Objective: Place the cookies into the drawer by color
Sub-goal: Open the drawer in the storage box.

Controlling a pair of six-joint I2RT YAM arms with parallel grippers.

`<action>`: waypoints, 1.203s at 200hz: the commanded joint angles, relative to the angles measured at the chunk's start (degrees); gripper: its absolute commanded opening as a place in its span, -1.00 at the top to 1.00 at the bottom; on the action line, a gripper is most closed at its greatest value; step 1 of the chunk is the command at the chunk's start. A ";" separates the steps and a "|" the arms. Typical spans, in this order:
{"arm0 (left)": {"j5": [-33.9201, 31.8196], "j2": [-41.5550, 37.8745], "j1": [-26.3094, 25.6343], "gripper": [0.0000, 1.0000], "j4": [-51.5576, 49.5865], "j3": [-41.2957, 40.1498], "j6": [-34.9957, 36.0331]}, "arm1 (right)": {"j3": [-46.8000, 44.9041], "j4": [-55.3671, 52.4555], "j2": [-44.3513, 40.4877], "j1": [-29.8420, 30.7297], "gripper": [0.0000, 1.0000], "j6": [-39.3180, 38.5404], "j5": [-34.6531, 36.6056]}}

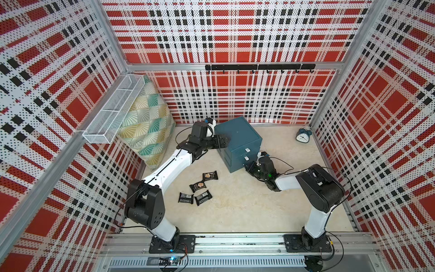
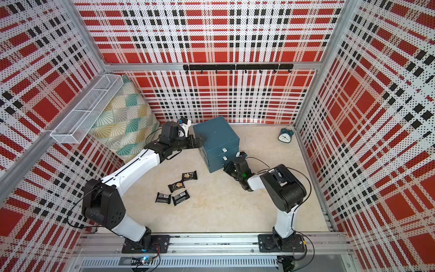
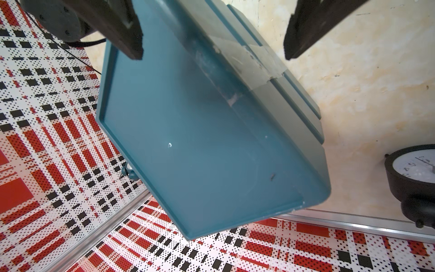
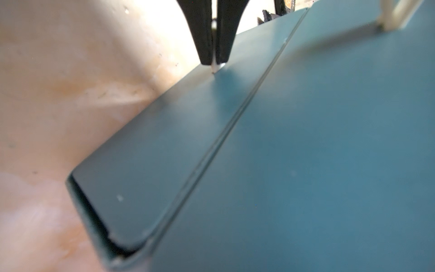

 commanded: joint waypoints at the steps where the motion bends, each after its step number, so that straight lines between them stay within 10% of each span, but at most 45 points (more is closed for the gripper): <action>1: 0.21 -1.10 0.20 -0.98 1.29 -0.77 0.00 | -3.30 -0.80 -3.37 -0.12 1.00 0.06 2.26; 175: -3.07 -2.54 -0.19 -0.98 1.59 -1.61 0.59 | -23.58 -16.44 -31.03 5.90 0.90 -3.45 11.94; 240: -10.14 -9.05 -3.51 -0.98 2.49 -3.64 0.05 | -22.88 -29.58 -45.29 5.95 -0.72 -9.22 14.93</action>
